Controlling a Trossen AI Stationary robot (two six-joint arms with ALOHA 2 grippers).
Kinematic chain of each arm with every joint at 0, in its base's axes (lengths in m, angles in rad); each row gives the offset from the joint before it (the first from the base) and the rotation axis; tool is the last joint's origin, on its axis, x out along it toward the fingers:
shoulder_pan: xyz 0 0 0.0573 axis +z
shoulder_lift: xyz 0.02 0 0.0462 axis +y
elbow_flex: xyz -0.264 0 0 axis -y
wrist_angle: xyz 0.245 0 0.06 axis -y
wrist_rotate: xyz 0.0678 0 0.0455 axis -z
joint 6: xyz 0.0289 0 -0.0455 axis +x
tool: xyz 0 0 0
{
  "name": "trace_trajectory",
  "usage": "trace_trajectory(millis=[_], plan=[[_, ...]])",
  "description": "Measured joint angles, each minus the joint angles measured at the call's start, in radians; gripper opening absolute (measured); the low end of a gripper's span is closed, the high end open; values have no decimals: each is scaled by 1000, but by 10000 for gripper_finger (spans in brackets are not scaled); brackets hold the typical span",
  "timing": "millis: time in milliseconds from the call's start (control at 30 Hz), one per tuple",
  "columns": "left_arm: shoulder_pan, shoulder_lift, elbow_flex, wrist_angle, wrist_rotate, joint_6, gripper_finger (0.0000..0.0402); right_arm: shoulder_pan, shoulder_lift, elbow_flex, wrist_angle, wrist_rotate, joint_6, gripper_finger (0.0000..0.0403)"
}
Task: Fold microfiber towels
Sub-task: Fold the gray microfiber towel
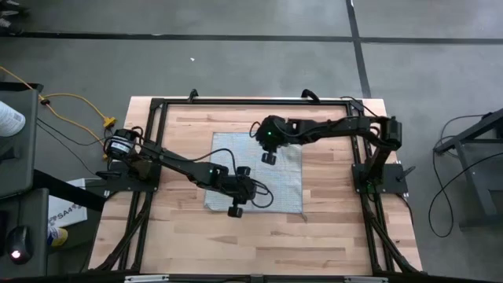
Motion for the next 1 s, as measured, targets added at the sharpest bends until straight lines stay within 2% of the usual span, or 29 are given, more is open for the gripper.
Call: trace_trajectory(millis=[200,433,633,833,1000], plan=[[0,0,0,11,-1,-156,65,-27,0,-1,-21,-6,123,98],[0,0,-5,34,-37,-298,65,-29,6,-1,-14,-4,159,124],[-16,1,-19,62,-42,-354,65,-34,6,-1,-8,-3,177,129],[-22,76,-15,135,-39,-379,65,-36,6,-1,0,-25,186,129],[-22,120,0,132,-33,-406,65,-36,6,-1,2,-27,186,129]])
